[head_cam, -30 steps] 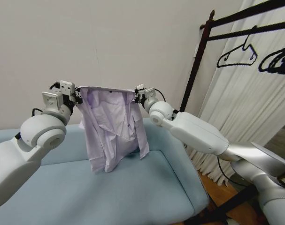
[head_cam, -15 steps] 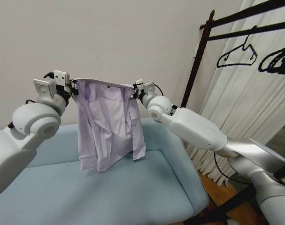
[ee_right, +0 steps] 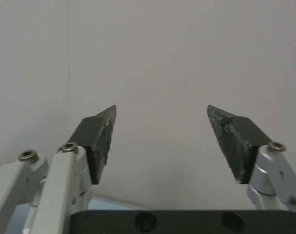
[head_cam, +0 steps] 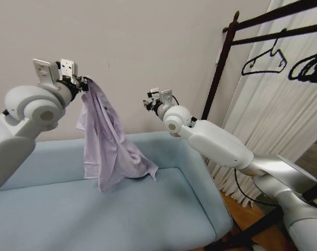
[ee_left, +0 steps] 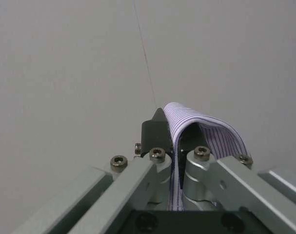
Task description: Pick up the clothes from the sofa and hang them on the clothes hanger.
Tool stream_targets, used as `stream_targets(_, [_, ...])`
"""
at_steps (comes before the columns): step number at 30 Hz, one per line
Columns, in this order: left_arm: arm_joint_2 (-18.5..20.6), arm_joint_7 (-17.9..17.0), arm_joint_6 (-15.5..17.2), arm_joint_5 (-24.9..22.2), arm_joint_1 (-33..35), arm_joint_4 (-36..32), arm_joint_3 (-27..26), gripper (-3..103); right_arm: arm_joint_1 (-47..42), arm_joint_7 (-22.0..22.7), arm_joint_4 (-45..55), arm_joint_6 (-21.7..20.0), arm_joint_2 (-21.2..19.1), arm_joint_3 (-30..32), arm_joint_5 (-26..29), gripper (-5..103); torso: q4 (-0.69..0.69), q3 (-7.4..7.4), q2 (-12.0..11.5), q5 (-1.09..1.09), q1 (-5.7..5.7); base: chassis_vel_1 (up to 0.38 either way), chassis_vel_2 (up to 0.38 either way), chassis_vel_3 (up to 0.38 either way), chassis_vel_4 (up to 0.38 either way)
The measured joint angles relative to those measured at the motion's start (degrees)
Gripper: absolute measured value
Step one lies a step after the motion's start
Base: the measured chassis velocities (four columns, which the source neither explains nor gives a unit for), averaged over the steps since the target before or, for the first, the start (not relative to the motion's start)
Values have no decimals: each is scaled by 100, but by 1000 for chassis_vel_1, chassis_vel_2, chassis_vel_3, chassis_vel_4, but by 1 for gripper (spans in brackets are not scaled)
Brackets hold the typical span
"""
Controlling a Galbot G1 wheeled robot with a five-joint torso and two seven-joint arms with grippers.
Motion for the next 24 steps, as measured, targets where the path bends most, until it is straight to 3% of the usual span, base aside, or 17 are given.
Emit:
stream_targets(1, [0,0,0,0,0,0,0,1,0,0,0,0,0,0,0,59,0,0,0,0,0,0,0,0,0])
stream_targets(4, [-154,-4,7,16,-162,174,209,1,218,582,65,-112,-96,187,305,76,-2,0,0,1,0,0,0,0,0])
stream_targets(5, [-154,-4,7,16,-162,174,209,1,218,582,65,-112,-96,187,305,76,-2,0,0,1,0,0,0,0,0])
stream_targets(7, [-205,-5,7,67,-167,234,259,1,425,995,57,-155,-119,262,645,81,-2,0,0,1,0,0,0,0,0])
stream_targets(8, [-246,-4,4,154,-113,262,264,1,703,1424,4,-178,-110,290,1032,91,-1,0,0,2,0,0,0,0,0])
stream_targets(10, [-284,3,3,220,12,260,195,1,1104,1875,-135,-192,-75,279,1444,96,0,0,0,-1,0,0,0,0,0])
stream_targets(11, [-284,3,3,220,12,260,195,1,1104,1875,-135,-192,-75,279,1444,96,0,0,0,-1,0,0,0,0,0])
stream_targets(16, [-237,59,-2,364,452,119,-232,1,2160,2950,-625,-194,58,-49,2455,100,1,-1,0,-2,0,0,0,0,0])
stream_targets(24, [66,156,-6,410,1081,-225,-864,1,3061,3665,-1372,-96,38,-549,2988,100,1,-1,0,-3,0,0,0,0,0])
